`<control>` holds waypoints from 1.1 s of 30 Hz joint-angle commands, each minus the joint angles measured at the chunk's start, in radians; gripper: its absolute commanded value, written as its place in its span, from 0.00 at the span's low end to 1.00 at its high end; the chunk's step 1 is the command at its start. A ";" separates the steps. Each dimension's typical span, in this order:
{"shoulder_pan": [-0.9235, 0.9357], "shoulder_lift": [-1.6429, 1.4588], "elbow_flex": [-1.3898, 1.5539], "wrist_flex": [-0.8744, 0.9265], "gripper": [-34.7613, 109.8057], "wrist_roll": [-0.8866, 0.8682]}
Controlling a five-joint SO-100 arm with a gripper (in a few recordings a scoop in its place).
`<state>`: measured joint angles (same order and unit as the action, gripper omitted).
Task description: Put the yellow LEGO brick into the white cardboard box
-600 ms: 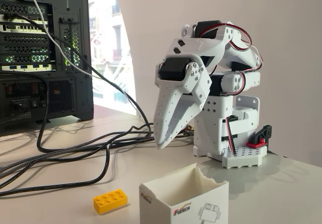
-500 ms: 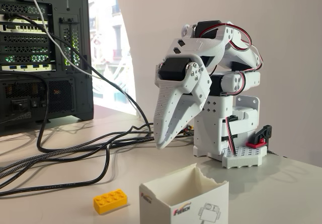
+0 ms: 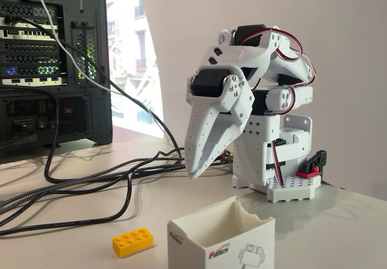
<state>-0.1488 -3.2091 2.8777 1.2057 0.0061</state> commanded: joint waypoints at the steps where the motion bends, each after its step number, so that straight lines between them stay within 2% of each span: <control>1: -0.005 -0.012 -0.049 0.015 0.18 -0.006; 20: 0.009 0.018 -0.175 0.066 0.18 -0.028; 33: 0.040 0.376 -0.423 0.029 0.18 -0.124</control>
<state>-0.1258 -2.9544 2.6262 1.2502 -0.0614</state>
